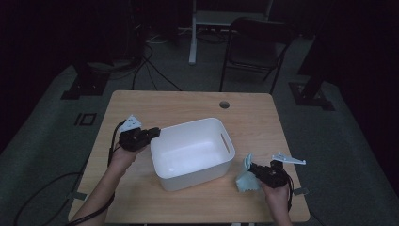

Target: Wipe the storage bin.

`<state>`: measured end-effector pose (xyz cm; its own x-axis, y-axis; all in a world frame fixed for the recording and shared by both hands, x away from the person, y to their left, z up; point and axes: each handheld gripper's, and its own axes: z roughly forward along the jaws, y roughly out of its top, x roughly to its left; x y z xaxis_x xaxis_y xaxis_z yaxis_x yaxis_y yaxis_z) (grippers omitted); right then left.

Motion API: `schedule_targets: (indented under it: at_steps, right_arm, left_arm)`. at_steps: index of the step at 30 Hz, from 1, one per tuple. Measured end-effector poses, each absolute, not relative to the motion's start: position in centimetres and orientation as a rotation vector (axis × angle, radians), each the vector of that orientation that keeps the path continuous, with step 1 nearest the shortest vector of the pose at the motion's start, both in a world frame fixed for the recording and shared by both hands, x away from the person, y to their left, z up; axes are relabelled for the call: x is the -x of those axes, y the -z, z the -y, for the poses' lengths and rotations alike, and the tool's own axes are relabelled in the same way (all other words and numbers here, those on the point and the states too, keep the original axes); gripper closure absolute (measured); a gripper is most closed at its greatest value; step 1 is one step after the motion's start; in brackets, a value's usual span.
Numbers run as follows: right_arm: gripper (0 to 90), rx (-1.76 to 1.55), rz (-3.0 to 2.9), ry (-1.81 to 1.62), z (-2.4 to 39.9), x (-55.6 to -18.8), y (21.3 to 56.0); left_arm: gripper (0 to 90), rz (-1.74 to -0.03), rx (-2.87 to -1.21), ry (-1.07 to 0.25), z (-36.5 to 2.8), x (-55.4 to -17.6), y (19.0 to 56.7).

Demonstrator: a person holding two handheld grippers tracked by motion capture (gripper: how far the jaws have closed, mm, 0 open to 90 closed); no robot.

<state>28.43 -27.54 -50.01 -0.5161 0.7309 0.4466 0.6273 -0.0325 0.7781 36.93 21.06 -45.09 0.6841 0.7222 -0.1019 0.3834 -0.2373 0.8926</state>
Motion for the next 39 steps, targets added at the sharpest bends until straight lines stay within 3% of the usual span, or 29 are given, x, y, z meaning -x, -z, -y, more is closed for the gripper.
schedule_targets:
  at_steps: [6, 9, 27, 35, 39]
  right_arm:
    - [83.4, -1.489, -2.115, -1.6, 27.5, -28.4, 50.0]
    - [83.4, -1.492, -2.115, -1.599, 27.6, -28.4, 50.0]
    - [83.4, -1.491, -2.115, -1.605, 27.5, -28.4, 50.0]
    - [83.4, -1.492, -2.122, -1.596, 27.4, -28.5, 50.1]
    - [83.4, -1.481, -2.124, -1.595, 27.3, -28.7, 50.0]
  left_arm:
    - [72.7, -0.875, -1.814, -0.361, -21.2, -37.9, 44.9]
    - [72.9, -0.872, -1.83, -0.339, -20.8, -38.2, 44.9]
    - [86.4, -0.88, -1.827, -0.363, -20.5, -36.6, 45.0]
    - [86.1, -0.959, -1.813, -0.48, -19.4, -34.5, 45.0]
    - [85.9, -0.962, -1.771, -0.456, -19.6, -34.2, 45.3]
